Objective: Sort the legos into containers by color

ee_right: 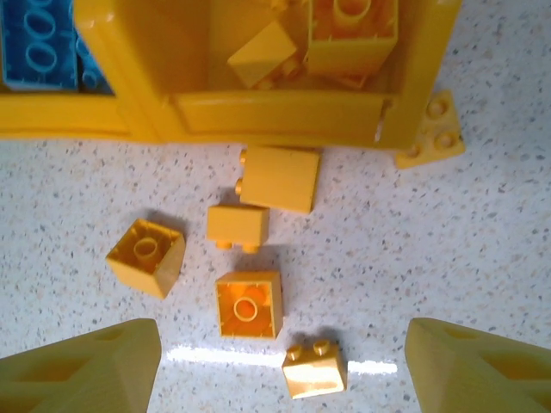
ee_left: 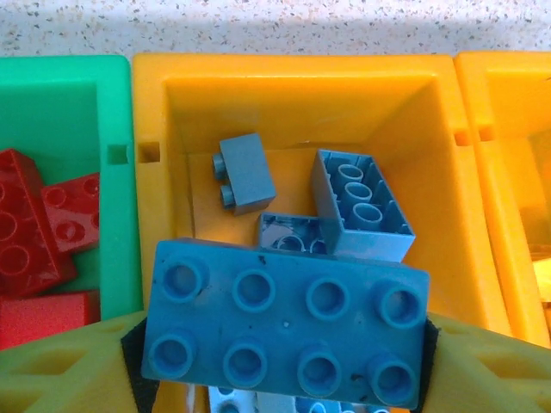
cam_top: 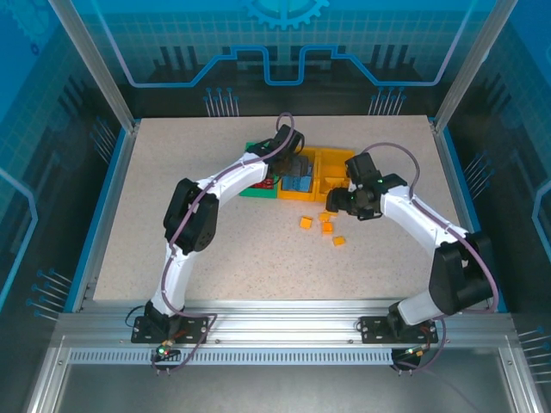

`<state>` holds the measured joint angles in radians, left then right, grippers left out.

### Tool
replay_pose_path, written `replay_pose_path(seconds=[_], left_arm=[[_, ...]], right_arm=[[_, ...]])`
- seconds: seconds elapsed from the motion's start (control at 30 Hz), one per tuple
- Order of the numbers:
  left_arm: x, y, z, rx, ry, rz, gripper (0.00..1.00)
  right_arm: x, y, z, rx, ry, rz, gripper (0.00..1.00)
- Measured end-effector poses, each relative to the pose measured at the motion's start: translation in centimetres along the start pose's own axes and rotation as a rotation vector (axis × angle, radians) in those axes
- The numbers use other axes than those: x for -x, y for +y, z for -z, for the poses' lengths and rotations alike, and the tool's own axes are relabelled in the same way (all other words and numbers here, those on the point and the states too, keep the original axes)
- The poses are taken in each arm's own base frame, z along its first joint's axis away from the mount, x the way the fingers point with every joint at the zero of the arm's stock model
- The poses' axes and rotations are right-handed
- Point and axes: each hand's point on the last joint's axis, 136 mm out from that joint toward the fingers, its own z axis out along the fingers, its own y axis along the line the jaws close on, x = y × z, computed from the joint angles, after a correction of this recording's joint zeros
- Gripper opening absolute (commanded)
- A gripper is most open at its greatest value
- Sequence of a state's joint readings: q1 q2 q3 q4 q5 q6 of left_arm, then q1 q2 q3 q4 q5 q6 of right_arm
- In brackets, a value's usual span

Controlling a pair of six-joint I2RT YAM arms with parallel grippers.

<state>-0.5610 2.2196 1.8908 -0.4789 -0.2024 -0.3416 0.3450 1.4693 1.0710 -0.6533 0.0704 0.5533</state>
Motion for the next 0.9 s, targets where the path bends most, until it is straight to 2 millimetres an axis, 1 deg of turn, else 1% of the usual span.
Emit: replay_pose_path(seconds=[0.07,0.13,0.2,0.33,0.4,0.53,0.63,0.7,0.8,0.9], left_arm=[[0.5,-0.4,0.3,-0.016,-0.008,0.001,0.88],[0.7,-0.7,0.4,-0.027,-0.012,0.0,0.98],[0.6,-0.8,0.4,-0.034,-0.007,0.003,0.99],[-0.1,-0.7,0.4,-0.038,0.004,0.02,0.99],[-1.0,-0.3,0.7,-0.035,0.019,0.025,0.99],[-1.8,0.3,2.8,-0.043,0.017,0.052,0.99],[-1.9,0.5,4.8,-0.057,0.001,0.076,0.99],[-2.1,0.7,6.1,-0.065,-0.011,0.086,0.99],[-2.6,1.1,7.7,-0.076,-0.028,0.102,0.99],[-3.4,1.7,9.0,-0.078,-0.031,0.111,0.99]], right_arm=[[-0.5,-0.1,0.0,-0.001,0.004,-0.006,0.76],[-1.0,0.0,-0.2,-0.003,0.015,-0.002,0.73],[-1.7,0.3,-0.4,-0.004,0.028,0.013,0.69],[-3.4,0.6,-1.5,-0.007,0.069,0.063,0.71],[-4.3,0.2,-2.2,-0.019,0.097,0.083,0.71],[-5.9,-0.7,-3.7,-0.045,0.162,0.118,0.69],[-6.7,-1.1,-4.8,-0.061,0.207,0.14,0.63],[-7.1,-1.3,-5.4,-0.072,0.23,0.152,0.6],[-7.7,-1.4,-6.1,-0.081,0.255,0.166,0.6],[-8.3,-1.1,-6.5,-0.086,0.273,0.196,0.58]])
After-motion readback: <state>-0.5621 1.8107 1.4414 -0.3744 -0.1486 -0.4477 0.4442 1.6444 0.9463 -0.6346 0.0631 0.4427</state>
